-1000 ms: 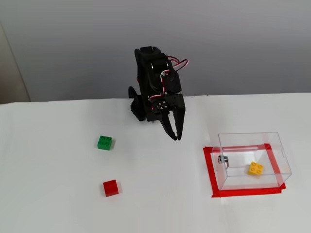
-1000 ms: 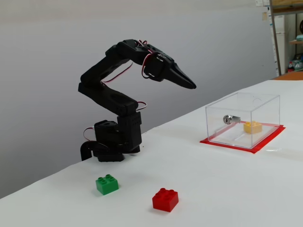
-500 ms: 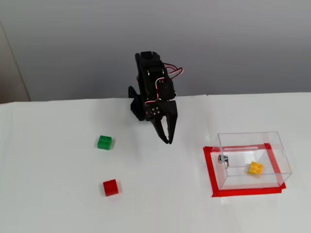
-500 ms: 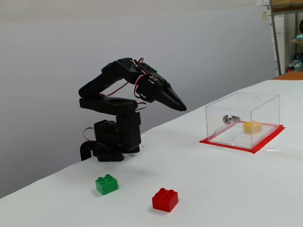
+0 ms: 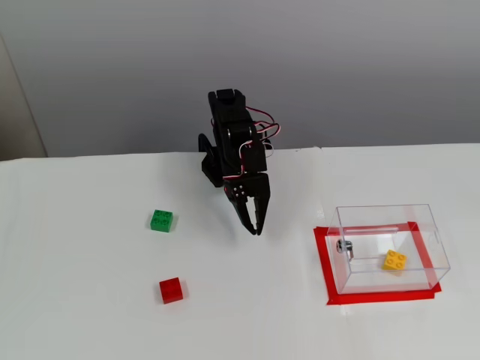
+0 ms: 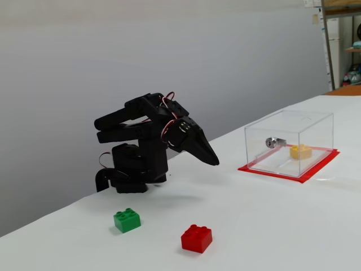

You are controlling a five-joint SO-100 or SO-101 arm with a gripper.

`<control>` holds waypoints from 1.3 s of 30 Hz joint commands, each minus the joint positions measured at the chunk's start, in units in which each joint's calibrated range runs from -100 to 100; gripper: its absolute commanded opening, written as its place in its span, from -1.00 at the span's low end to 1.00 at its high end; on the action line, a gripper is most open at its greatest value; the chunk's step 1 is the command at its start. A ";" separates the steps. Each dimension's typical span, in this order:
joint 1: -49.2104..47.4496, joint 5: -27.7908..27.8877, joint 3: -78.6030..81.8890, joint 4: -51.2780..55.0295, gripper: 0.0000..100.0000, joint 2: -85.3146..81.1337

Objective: Pick the yellow lego brick and place it into the transparent box

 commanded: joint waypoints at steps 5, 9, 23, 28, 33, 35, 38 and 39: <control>1.51 -0.11 3.37 0.17 -0.97 -3.63; 1.43 -0.22 3.82 0.17 -0.97 -3.97; 0.92 -2.93 7.89 -0.27 -0.97 -4.14; 0.99 -2.93 10.15 -0.70 -0.97 -4.23; 0.92 -2.93 12.05 -0.79 -0.97 -4.82; 0.92 -2.93 12.05 -0.79 -0.96 -4.82; 1.14 -2.93 12.05 -0.79 -0.96 -4.82; 1.21 -2.88 12.05 -0.79 -0.96 -4.82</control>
